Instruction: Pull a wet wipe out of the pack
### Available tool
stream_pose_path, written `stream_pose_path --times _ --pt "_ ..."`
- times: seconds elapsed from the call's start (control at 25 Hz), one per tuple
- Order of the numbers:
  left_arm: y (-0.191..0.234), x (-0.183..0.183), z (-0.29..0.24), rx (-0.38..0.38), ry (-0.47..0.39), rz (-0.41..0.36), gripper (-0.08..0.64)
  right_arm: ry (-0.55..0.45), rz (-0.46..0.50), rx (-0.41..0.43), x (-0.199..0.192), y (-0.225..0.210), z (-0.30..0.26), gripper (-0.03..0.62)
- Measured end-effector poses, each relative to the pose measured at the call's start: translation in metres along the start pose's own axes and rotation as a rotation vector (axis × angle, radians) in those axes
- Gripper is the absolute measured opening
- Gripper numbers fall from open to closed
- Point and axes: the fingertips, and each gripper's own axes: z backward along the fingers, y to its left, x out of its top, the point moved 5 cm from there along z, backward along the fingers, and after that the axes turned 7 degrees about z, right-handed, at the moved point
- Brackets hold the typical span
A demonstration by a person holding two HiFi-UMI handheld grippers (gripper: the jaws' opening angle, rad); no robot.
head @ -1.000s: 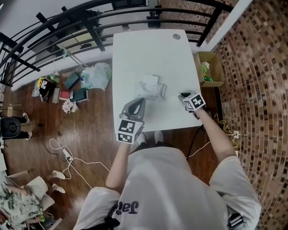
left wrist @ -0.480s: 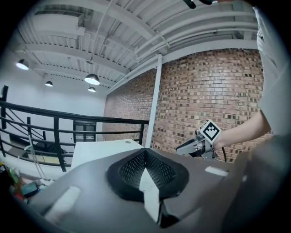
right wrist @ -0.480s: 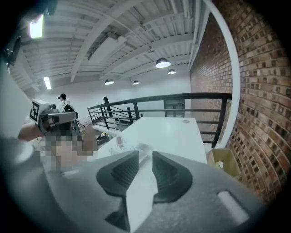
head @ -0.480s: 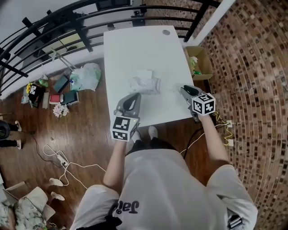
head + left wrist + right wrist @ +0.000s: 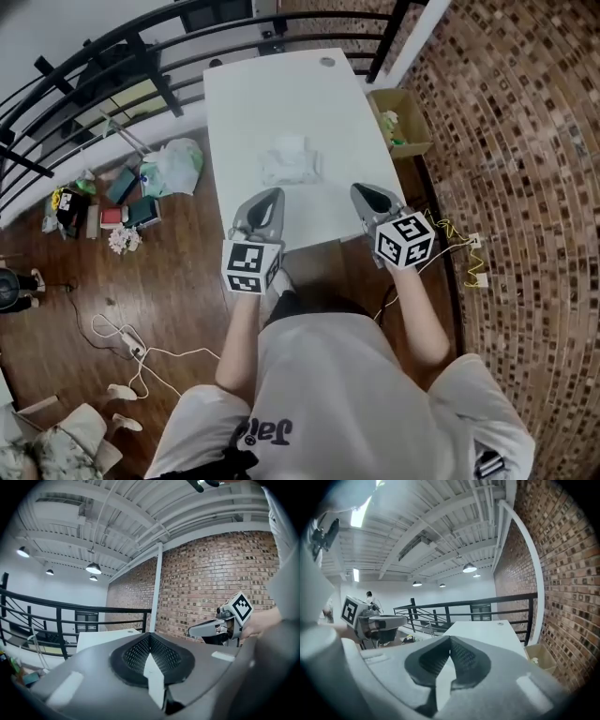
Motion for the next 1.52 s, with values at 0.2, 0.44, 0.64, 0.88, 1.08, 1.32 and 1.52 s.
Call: stream_pose_path --times 0.2,0.44,0.64,0.88,1.08,1.32,1.52 --pt "-0.043 -0.007 0.029 0.029 -0.027 -0.006 0.015 -0.087 -0.004 0.008 0.0 0.037 0.041 -0.008" --pt "-0.13 -0.032 0.092 0.064 -0.046 0.002 0.015 -0.136 0.009 0.038 -0.016 0.09 0.122 -0.008" --pt "-0.179 -0.044 0.138 0.112 -0.062 -0.023 0.015 -0.173 0.023 0.049 -0.022 0.121 0.176 -0.008" --pt "-0.194 -0.019 0.17 0.135 -0.09 -0.054 0.015 -0.191 0.044 0.086 -0.008 0.163 0.2 -0.008" --pt "-0.189 0.004 0.181 0.108 -0.119 -0.087 0.015 -0.24 0.075 0.044 0.015 0.176 0.197 -0.008" --pt "-0.169 0.008 0.203 0.113 -0.134 -0.081 0.015 -0.254 0.095 0.023 0.027 0.199 0.187 -0.008" --pt "-0.152 -0.001 0.209 0.122 -0.118 -0.057 0.015 -0.219 0.097 0.019 0.019 0.209 0.177 -0.008"
